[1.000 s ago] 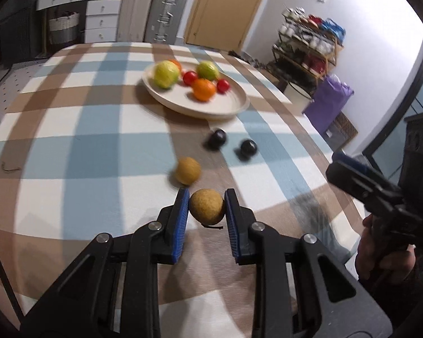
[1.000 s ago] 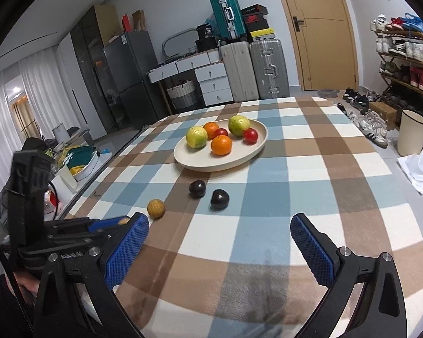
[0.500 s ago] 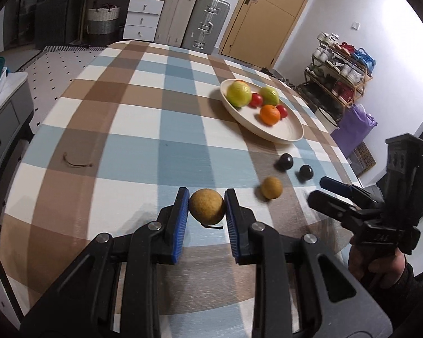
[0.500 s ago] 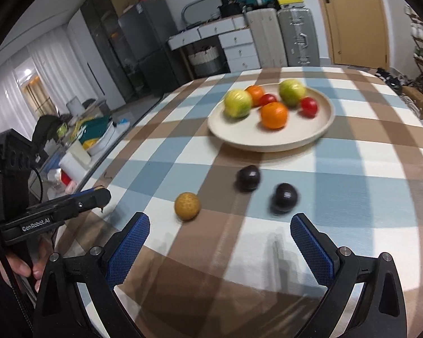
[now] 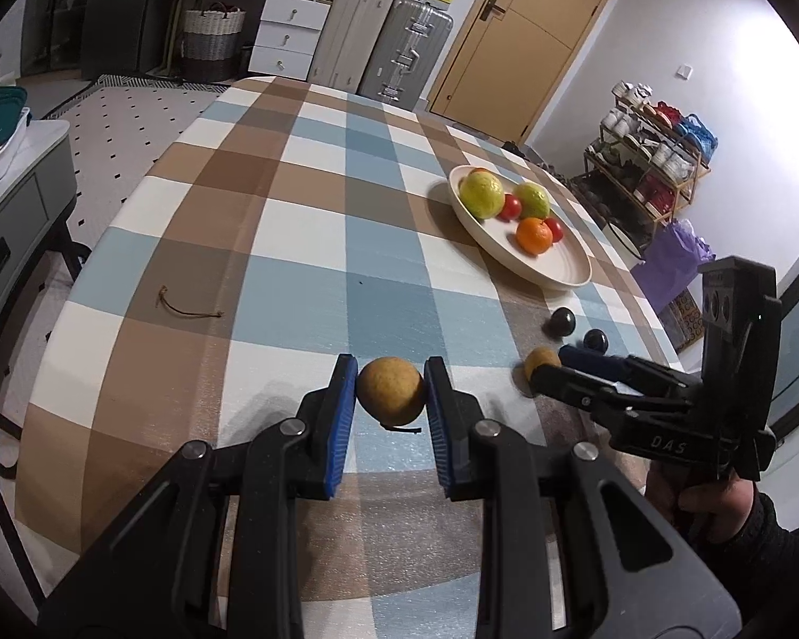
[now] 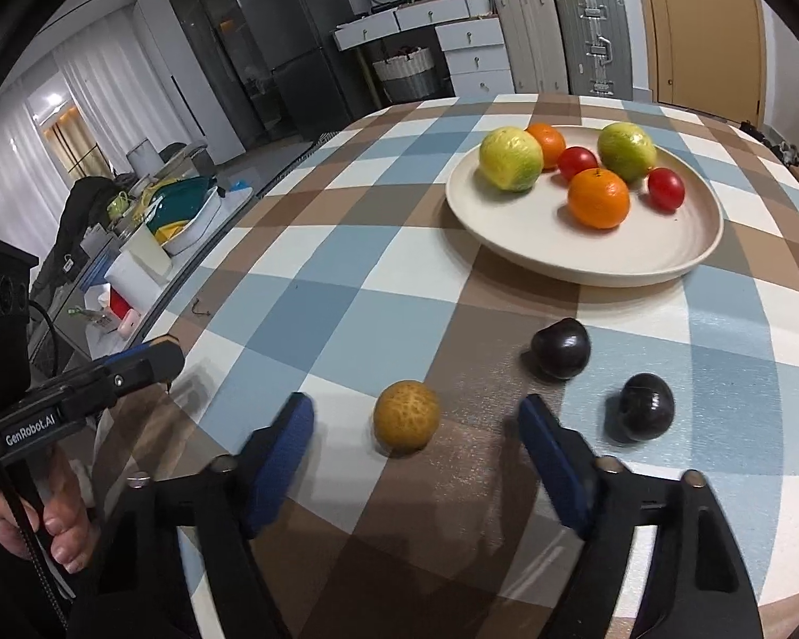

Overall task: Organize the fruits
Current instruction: 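Grasp a small brown fruit with the left gripper while right gripper grasps another brown fruit, then carry both brown fruits onto the plate and open both grippers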

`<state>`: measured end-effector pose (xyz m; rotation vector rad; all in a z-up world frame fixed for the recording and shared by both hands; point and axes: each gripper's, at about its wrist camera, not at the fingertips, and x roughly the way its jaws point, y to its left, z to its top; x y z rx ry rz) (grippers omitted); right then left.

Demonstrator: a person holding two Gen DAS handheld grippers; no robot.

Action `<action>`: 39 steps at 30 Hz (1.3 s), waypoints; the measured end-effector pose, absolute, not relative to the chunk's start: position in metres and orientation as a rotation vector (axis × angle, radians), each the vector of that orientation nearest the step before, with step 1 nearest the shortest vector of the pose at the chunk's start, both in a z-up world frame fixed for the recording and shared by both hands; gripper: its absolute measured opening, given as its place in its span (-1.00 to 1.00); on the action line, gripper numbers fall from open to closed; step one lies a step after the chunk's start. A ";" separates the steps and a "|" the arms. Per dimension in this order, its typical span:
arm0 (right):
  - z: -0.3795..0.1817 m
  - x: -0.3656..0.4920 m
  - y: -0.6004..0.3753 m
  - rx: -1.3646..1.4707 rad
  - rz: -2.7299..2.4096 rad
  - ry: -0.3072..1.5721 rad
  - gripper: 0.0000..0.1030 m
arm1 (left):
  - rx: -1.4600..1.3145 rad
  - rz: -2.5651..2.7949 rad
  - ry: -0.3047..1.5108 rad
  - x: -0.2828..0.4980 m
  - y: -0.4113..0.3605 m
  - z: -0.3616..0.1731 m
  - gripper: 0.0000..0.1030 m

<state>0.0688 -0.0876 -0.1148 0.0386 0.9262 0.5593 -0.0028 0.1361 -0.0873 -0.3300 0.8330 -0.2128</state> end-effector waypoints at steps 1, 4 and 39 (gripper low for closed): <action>-0.116 0.069 -0.084 0.032 0.581 0.935 0.06 | -0.332 -0.214 0.833 -0.003 0.136 -0.088 -0.56; -0.120 0.068 -0.074 -0.015 0.591 0.946 -0.41 | -0.329 -0.220 0.831 -0.004 0.135 -0.086 -0.56; -0.073 0.096 -0.151 0.179 0.581 0.779 -0.47 | -0.229 -0.354 0.852 0.106 0.040 -0.055 -0.56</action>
